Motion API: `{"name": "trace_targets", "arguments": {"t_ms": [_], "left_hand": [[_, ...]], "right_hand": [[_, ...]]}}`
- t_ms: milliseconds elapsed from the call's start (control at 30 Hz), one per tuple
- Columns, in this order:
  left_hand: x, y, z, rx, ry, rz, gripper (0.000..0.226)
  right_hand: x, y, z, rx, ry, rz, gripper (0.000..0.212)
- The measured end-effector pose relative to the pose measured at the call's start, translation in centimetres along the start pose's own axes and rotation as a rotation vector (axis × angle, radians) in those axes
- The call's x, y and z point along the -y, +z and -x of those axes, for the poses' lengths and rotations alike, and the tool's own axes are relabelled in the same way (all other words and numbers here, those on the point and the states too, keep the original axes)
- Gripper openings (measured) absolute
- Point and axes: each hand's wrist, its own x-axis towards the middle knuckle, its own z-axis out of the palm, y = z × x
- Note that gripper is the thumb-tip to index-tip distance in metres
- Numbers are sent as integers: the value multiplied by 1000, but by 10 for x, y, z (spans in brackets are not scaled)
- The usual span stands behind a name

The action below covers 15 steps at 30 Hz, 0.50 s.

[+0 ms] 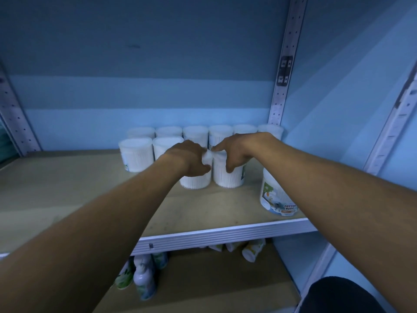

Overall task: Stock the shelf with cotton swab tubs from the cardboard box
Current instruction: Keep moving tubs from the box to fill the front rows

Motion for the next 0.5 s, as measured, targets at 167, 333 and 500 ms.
{"name": "trace_targets", "arguments": {"t_ms": [167, 333, 500], "left_hand": [[4, -6, 27, 2, 27, 8, 64], [10, -7, 44, -1, 52, 45, 67], [14, -7, 57, -2, 55, 104, 71]], "right_hand": [[11, -5, 23, 12, 4, 19, 88], [24, -10, 39, 32, -2, 57, 83], [35, -10, 46, 98, 56, 132, 92]]}}
